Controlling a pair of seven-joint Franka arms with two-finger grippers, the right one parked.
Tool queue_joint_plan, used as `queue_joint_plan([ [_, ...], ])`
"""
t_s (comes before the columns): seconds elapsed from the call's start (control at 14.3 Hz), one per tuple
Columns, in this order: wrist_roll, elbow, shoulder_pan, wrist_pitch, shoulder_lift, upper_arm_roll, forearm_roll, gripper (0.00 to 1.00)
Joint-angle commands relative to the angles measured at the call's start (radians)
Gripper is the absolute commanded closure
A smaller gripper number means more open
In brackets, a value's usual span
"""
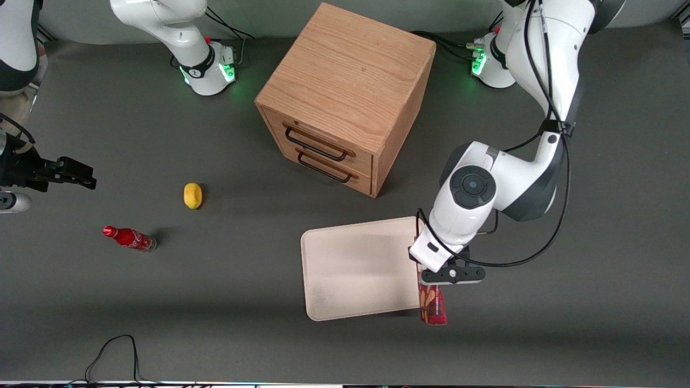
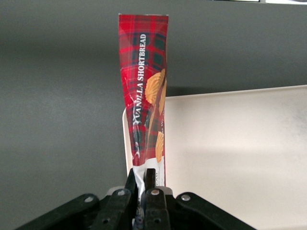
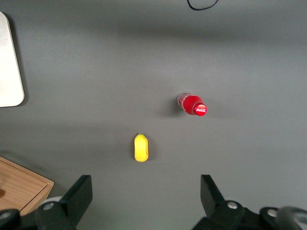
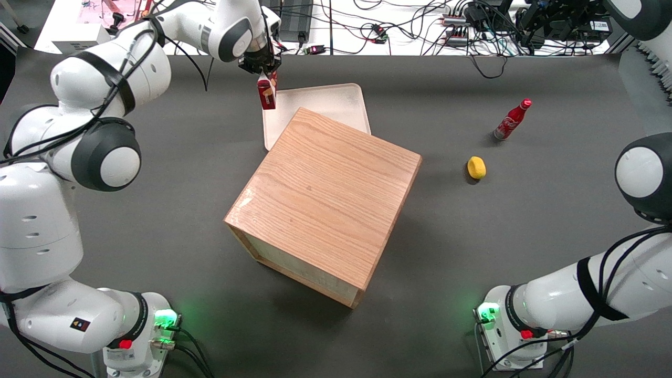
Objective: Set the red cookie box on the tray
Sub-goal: 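Lower the box onto the tray and open the left gripper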
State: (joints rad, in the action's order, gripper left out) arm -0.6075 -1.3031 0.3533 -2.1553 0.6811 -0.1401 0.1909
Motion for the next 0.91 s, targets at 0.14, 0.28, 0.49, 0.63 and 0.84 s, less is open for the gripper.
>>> queue_joint_plan([
  [0.14,-0.1,-0.089,0.013,-0.076,-0.015,0.013,0.036,1.0],
  [0.28,-0.132,-0.149,0.012,-0.132,-0.028,0.013,0.036,1.0],
  [0.49,-0.15,-0.258,0.01,-0.21,-0.066,0.014,0.057,1.0],
  [0.63,-0.175,-0.317,0.01,-0.254,-0.087,0.016,0.07,1.0],
  [0.84,-0.215,-0.357,0.015,-0.296,-0.097,0.016,0.084,1.0],
])
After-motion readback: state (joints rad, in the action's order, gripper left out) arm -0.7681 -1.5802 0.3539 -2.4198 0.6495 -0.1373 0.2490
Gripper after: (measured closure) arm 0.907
